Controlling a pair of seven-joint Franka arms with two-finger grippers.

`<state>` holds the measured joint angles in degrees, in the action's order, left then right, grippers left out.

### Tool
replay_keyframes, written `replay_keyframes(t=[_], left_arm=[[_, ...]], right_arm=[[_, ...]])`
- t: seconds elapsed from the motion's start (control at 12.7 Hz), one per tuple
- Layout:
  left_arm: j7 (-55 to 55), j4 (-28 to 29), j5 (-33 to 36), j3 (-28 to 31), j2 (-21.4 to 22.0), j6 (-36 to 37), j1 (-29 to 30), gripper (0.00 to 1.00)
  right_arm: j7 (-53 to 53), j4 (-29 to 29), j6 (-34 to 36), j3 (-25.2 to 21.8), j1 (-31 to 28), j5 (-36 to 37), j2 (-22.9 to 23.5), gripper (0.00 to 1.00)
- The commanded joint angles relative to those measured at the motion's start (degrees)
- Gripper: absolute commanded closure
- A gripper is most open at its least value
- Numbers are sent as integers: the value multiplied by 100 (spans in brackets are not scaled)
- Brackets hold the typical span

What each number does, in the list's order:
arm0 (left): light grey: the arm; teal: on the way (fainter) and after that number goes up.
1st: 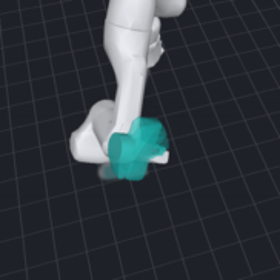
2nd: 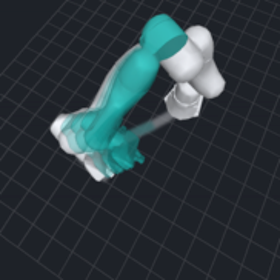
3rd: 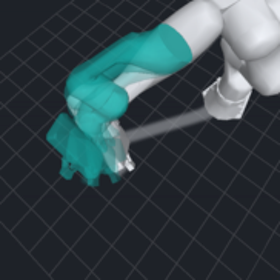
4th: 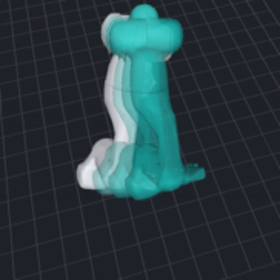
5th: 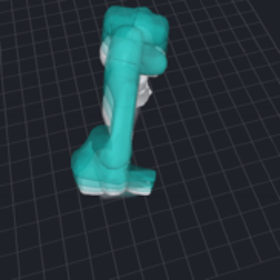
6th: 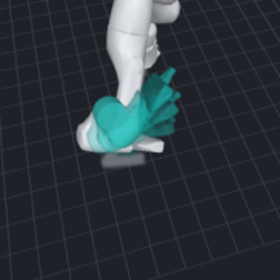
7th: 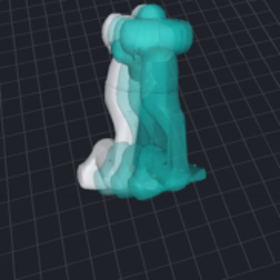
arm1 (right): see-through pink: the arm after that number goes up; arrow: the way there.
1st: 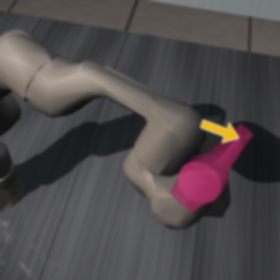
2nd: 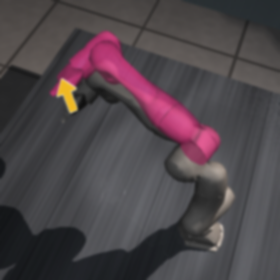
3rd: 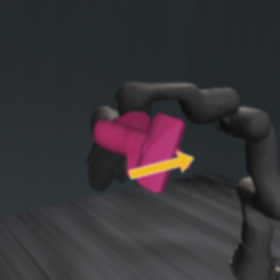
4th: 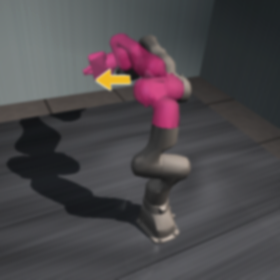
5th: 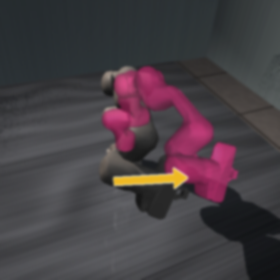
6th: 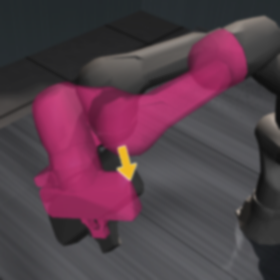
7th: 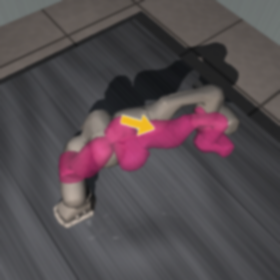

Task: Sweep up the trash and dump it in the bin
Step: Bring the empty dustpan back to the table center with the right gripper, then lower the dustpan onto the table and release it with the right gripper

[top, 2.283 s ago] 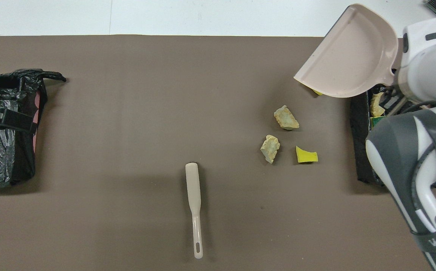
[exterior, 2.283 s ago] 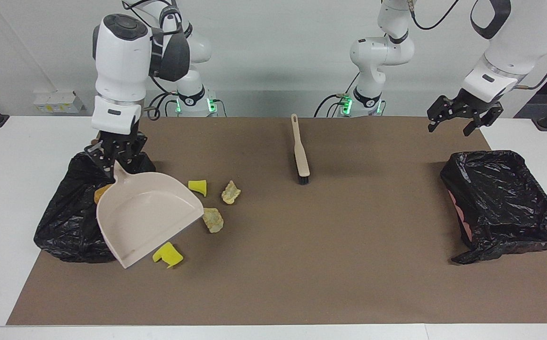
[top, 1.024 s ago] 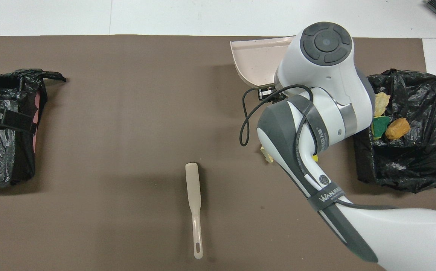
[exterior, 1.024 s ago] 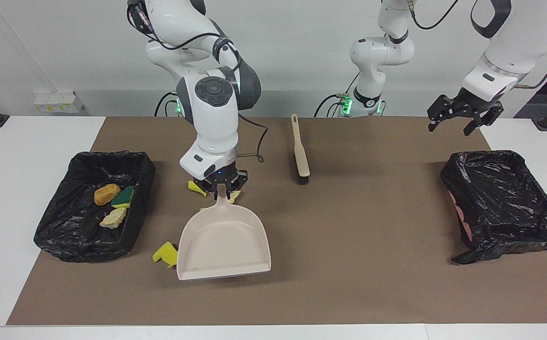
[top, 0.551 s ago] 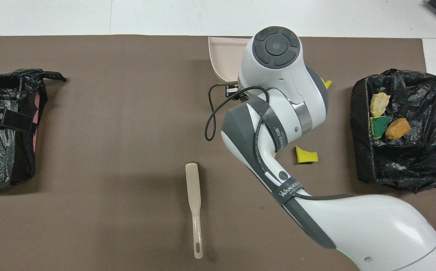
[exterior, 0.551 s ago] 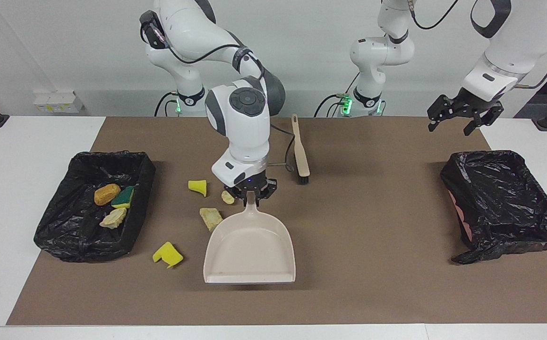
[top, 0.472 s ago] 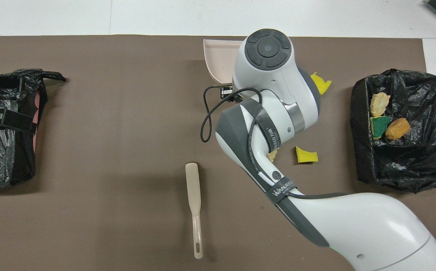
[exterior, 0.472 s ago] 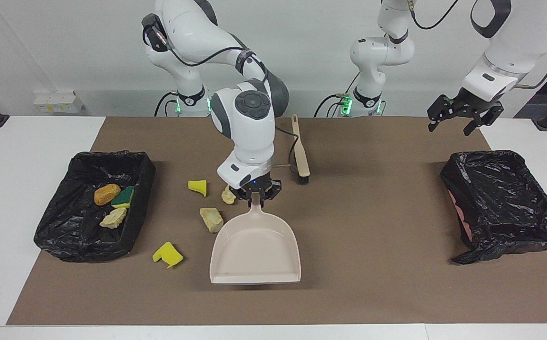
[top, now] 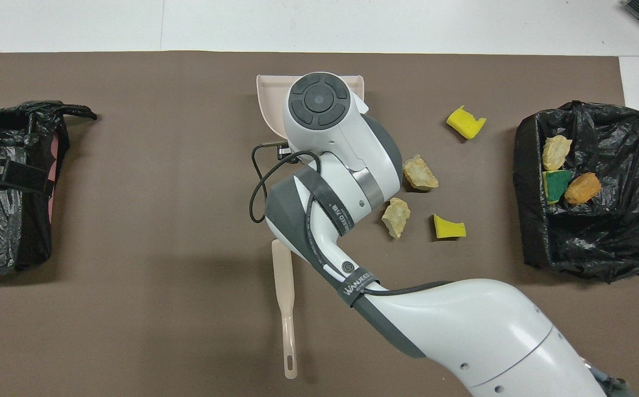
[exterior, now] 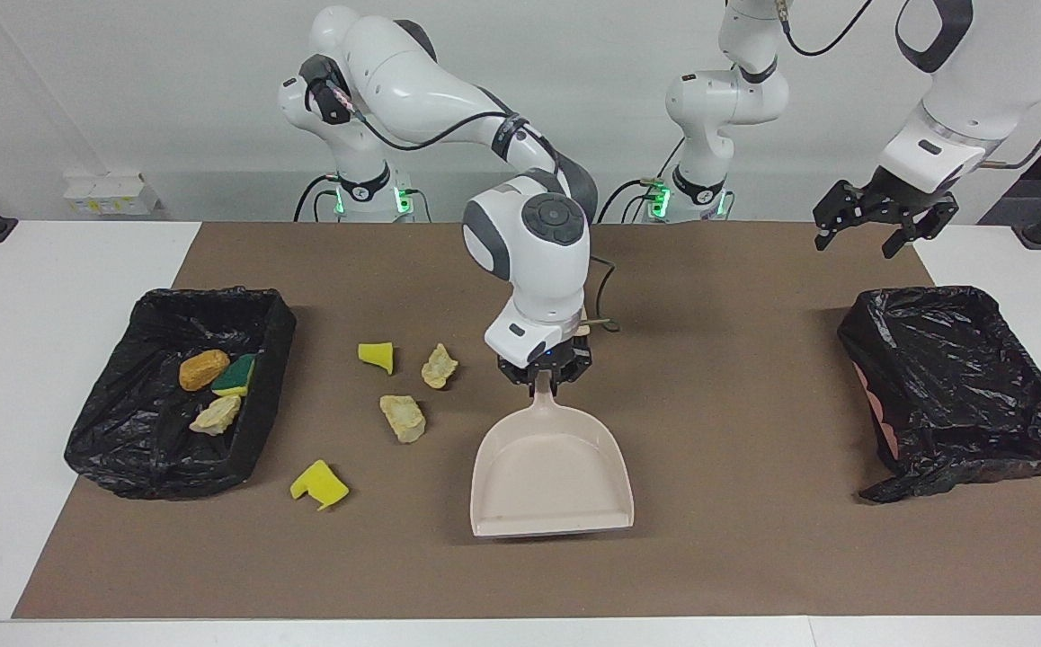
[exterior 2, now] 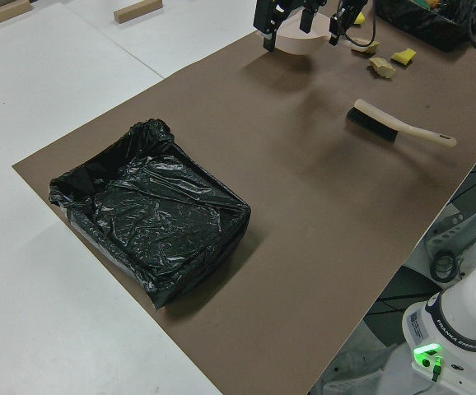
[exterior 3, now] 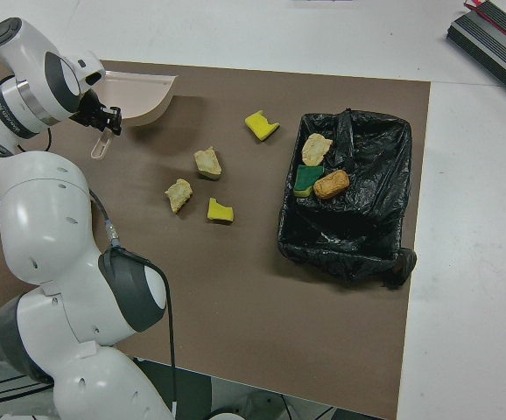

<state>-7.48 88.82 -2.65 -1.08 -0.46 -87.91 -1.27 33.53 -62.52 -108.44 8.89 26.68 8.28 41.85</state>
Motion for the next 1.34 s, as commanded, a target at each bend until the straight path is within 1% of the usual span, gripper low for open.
replay_keyframes(t=[0.0,0.47,0.55,0.79,0.87,0.94,1.1,1.18,1.26], left_arm=[[-60,-6,89,56,55,90,-66,0],[-60,-14,89,56,55,90,-58,0],[-60,-6,89,56,55,90,-58,0],[-60,-14,89,56,55,90,-66,0],[-60,-14,89,56,55,90,-66,0],[-60,-6,89,47,55,90,-58,0],[-60,-14,89,56,55,90,-66,0],[-60,-14,89,56,55,90,-58,0],[-60,-6,89,56,55,90,-58,0]], right_arm=[[110,311,-246,69,100,-98,305,100],[57,267,-748,87,153,-90,481,100],[75,241,-766,87,258,-64,508,100],[66,153,-906,87,259,-116,587,100],[66,109,-907,87,198,-133,578,95],[66,91,-915,87,163,-125,587,87],[57,91,-968,87,136,-107,587,84],[66,91,-994,87,119,-107,587,78],[110,82,-1003,87,101,-90,587,78]])
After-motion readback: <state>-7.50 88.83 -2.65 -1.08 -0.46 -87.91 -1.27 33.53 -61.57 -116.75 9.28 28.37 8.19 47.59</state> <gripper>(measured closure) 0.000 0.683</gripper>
